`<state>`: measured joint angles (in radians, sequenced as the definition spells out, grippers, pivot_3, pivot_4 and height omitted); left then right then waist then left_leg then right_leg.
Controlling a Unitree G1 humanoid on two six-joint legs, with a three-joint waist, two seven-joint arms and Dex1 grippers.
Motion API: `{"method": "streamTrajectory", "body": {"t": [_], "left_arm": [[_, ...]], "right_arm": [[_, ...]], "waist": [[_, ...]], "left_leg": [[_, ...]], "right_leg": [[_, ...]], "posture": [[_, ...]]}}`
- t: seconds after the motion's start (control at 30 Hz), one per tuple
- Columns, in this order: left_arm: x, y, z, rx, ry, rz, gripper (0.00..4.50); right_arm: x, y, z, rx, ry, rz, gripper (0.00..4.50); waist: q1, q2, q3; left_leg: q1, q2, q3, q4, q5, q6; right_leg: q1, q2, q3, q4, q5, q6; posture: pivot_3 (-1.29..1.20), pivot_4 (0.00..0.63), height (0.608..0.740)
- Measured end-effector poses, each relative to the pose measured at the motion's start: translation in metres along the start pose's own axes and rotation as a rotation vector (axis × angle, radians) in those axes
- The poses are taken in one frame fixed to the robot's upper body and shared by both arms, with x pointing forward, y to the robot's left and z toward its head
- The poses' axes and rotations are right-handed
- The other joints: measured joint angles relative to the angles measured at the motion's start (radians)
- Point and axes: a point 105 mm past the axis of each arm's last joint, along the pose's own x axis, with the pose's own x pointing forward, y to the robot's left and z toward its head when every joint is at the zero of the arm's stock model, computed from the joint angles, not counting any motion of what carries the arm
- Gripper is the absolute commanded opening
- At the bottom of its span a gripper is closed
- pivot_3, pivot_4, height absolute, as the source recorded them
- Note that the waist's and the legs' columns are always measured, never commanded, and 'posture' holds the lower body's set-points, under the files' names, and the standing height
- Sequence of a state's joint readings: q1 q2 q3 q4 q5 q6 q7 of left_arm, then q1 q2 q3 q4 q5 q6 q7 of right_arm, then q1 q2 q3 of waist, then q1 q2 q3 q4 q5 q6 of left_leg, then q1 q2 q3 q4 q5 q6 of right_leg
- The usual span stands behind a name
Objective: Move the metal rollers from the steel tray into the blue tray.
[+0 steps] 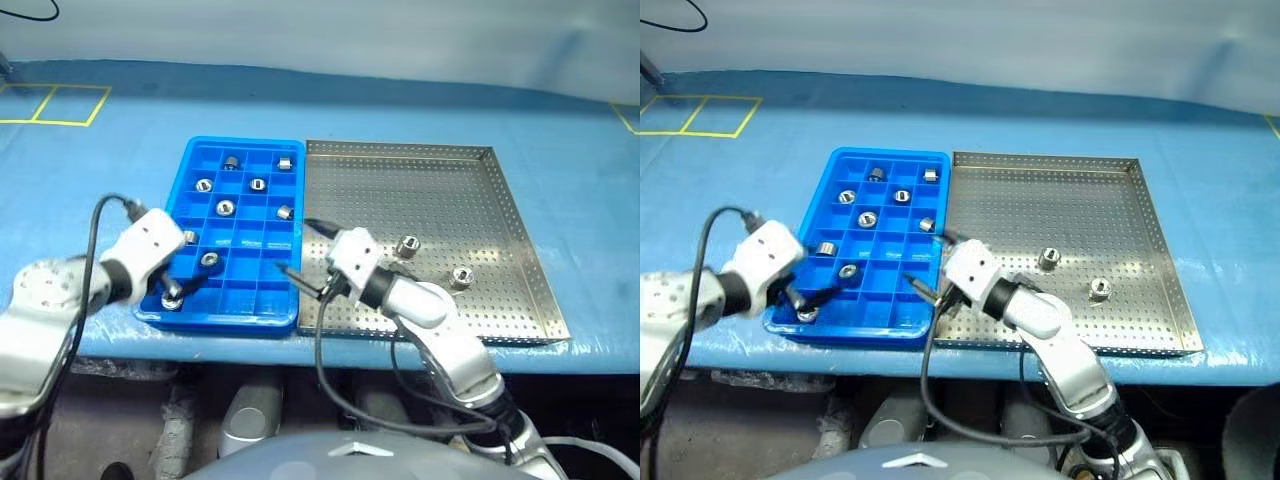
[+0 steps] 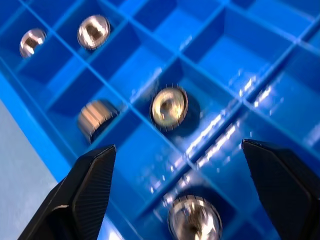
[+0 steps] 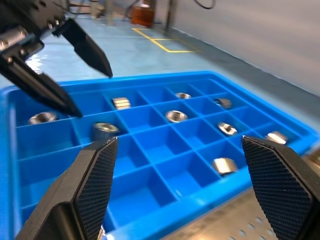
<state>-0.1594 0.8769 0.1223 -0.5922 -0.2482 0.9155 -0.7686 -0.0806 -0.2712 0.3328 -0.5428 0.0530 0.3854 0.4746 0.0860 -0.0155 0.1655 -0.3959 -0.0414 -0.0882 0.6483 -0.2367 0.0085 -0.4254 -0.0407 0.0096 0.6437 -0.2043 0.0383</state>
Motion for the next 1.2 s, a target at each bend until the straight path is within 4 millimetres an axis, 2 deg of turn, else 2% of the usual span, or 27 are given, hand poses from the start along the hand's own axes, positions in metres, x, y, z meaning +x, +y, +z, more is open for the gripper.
{"method": "streamTrajectory", "body": {"t": [0.07, 0.17, 0.27, 0.37, 0.43, 0.5, 0.67, 0.77, 0.9, 1.0, 1.1, 1.2], "left_arm": [[0.015, 0.004, 0.028, 0.048, -0.103, -0.051, 4.44], [0.051, 0.003, 0.065, 0.120, -0.209, -0.176, 4.44], [0.080, -0.004, 0.086, 0.168, -0.246, -0.281, 4.44], [0.110, -0.022, 0.109, 0.206, -0.275, -0.410, 4.44], [0.125, -0.030, 0.115, 0.226, -0.270, -0.460, 4.44], [0.139, -0.037, 0.112, 0.230, -0.247, -0.494, 4.44], [0.169, -0.052, 0.102, 0.247, -0.193, -0.516, 4.44], [0.172, -0.055, 0.102, 0.221, -0.216, -0.525, 4.44], [0.164, -0.057, 0.106, 0.230, -0.271, -0.561, 4.44], [0.146, -0.064, 0.092, 0.277, -0.295, -0.648, 4.44], [0.120, -0.070, 0.082, 0.342, -0.330, -0.733, 4.44], [0.096, -0.065, 0.077, 0.367, -0.389, -0.686, 4.44]], "right_arm": [[-0.015, -0.013, 0.000, -0.014, 0.023, -0.083, 4.20], [-0.042, -0.029, -0.007, -0.030, 0.094, -0.210, 4.20], [-0.061, -0.037, -0.010, -0.035, 0.141, -0.290, 4.20], [-0.077, -0.039, -0.014, -0.029, 0.179, -0.366, 4.20], [-0.082, -0.039, -0.015, -0.023, 0.190, -0.397, 4.20], [-0.086, -0.039, -0.014, -0.020, 0.194, -0.433, 4.20], [-0.097, -0.037, -0.022, -0.001, 0.237, -0.523, 4.20], [-0.101, -0.043, -0.027, 0.060, 0.270, -0.613, 4.20], [-0.095, -0.055, -0.040, 0.160, 0.348, -0.661, 4.20], [-0.079, -0.068, -0.041, 0.237, 0.374, -0.663, 4.20], [-0.060, -0.080, -0.029, 0.274, 0.355, -0.647, 4.20], [-0.043, -0.086, -0.028, 0.295, 0.377, -0.621, 4.20]], "waist": [[-0.007, 0.000, 0.000], [-0.028, 0.000, -0.001], [-0.070, 0.000, -0.001], [-0.110, 0.000, -0.001], [-0.136, 0.000, -0.001], [-0.165, 0.000, -0.001], [-0.192, 0.000, -0.001], [-0.217, 0.000, -0.001], [-0.240, 0.001, 0.000], [-0.262, 0.002, 0.000], [-0.269, 0.003, 0.000], [-0.268, 0.005, -0.001]], "left_leg": [[0.000, -0.001, 0.001, 0.000, 0.001, 0.001], [0.000, -0.002, 0.004, 0.001, 0.001, 0.002], [0.000, -0.001, 0.007, 0.002, 0.000, 0.004], [-0.001, -0.001, 0.010, 0.003, -0.001, 0.007], [0.000, 0.000, 0.011, 0.003, -0.003, 0.009], [0.000, 0.000, 0.012, 0.003, -0.004, 0.011], [-0.001, 0.000, 0.014, 0.006, -0.005, 0.012], [-0.002, 0.000, 0.015, 0.010, -0.005, 0.013], [-0.002, 0.000, 0.017, 0.013, -0.006, 0.014], [-0.001, 0.000, 0.018, 0.013, -0.005, 0.014], [-0.002, 0.001, 0.017, 0.012, -0.005, 0.014], [-0.002, 0.001, 0.016, 0.010, -0.005, 0.013]], "right_leg": [[0.002, -0.001, 0.000, 0.000, 0.001, 0.000], [0.002, -0.001, 0.001, 0.000, 0.002, 0.001], [0.001, -0.001, 0.003, 0.000, 0.005, 0.005], [0.000, -0.001, 0.004, 0.000, 0.006, 0.008], [0.000, -0.001, 0.006, -0.001, 0.006, 0.008], [-0.001, -0.001, 0.009, 0.000, 0.006, 0.009], [-0.001, -0.001, 0.011, 0.000, 0.007, 0.012], [-0.001, -0.001, 0.012, 0.000, 0.008, 0.015], [-0.001, -0.001, 0.015, 0.000, 0.011, 0.018], [-0.001, -0.001, 0.016, 0.001, 0.013, 0.017], [-0.002, -0.002, 0.016, 0.001, 0.013, 0.015], [-0.003, -0.004, 0.017, 0.001, 0.015, 0.010]], "posture": [[-0.01, 0.150, 0.740], [-0.06, 0.150, 0.740], [-0.12, 0.150, 0.740], [-0.17, 0.150, 0.740], [-0.20, 0.150, 0.740], [-0.23, 0.150, 0.740], [-0.30, 0.150, 0.740], [-0.30, 0.150, 0.740], [-0.28, 0.150, 0.740], [-0.27, 0.150, 0.740], [-0.25, 0.150, 0.740], [-0.24, 0.150, 0.740]]}}
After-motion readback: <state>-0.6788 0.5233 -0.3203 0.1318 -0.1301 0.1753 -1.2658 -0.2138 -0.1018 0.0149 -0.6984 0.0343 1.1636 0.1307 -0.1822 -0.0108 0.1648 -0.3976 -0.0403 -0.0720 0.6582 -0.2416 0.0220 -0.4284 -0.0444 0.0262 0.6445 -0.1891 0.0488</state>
